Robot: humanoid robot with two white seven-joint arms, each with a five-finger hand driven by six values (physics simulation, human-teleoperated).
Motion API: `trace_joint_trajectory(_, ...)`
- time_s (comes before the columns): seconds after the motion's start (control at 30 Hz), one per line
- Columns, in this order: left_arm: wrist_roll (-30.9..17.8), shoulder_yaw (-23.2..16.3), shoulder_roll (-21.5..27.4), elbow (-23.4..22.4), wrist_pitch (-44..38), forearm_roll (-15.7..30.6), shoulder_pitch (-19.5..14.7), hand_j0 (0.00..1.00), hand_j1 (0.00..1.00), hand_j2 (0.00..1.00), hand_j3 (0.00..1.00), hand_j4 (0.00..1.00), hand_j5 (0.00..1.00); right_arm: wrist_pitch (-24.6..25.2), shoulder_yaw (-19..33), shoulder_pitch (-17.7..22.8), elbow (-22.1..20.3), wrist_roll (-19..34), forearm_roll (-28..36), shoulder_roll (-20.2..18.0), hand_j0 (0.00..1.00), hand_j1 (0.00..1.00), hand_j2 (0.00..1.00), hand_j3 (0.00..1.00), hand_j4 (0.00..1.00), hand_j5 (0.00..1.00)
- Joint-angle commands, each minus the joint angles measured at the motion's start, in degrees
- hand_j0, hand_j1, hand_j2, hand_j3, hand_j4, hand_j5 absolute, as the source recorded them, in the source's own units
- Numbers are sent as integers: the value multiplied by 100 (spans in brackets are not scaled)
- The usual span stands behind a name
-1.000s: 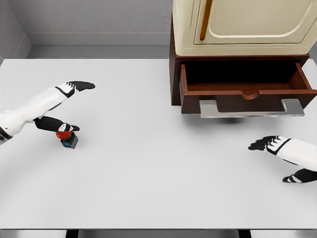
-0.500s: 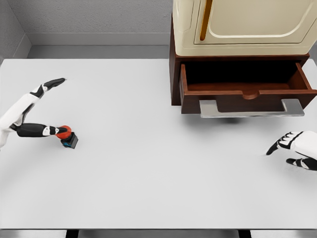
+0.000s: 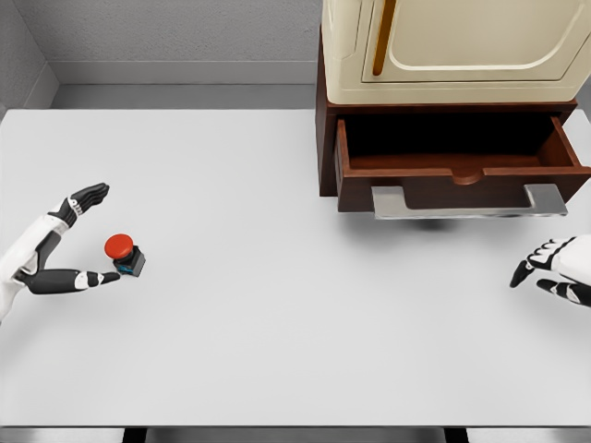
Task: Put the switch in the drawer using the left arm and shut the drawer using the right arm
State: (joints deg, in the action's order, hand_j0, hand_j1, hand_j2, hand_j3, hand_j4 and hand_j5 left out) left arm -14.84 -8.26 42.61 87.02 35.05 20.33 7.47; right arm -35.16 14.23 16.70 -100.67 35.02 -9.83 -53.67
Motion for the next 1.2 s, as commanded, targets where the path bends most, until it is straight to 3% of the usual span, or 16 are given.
trace_joint_trajectory(0.0, -10, 0, -7, -141, -5, -47, 0, 100, 100, 100, 100, 100, 100, 16, 63, 0, -5, -2, 51, -12, 53, 53, 53, 53, 53, 53)
trace_joint_trajectory(0.13, -37, -114, -87, -352, -5, -38, -9, 100, 100, 100, 100, 100, 100, 16, 572, 211, -5, -2, 262, -3, 56, 56, 56, 56, 56, 56)
trace_joint_trajectory(0.23, -46, -132, -157, -378, -5, -64, -53, 100, 100, 100, 100, 100, 100, 16, 678, 316, -5, -2, 350, -12, 56, 56, 56, 56, 56, 56)
trace_joint_trajectory(0.37, -54, -290, -297, -554, -5, -82, -228, 100, 100, 100, 100, 100, 100, 16, 696, 325, -5, -2, 473, -12, 56, 56, 56, 56, 56, 56)
trace_joint_trajectory(0.43, -63, -492, -368, -730, -5, -73, -474, 100, 100, 100, 100, 100, 100, 16, 696, 325, -5, -2, 482, -21, 57, 57, 57, 57, 57, 57)
trace_joint_trajectory(0.83, -151, -580, -553, -950, -5, 6, -571, 100, 100, 100, 100, 100, 100, 16, 696, 316, -14, -2, 675, -91, 57, 57, 57, 57, 57, 57)
trace_joint_trajectory(1.0, -151, -589, -561, -1038, -5, -3, -606, 89, 89, 89, 89, 89, 89, 16, 678, 290, -14, -2, 675, -82, 57, 57, 57, 57, 57, 57)
trace_joint_trajectory(1.17, -151, -668, -588, -1125, -42, -3, -606, 86, 86, 86, 86, 86, 86, 16, 652, 264, -14, -2, 675, -91, 57, 57, 57, 57, 57, 57)
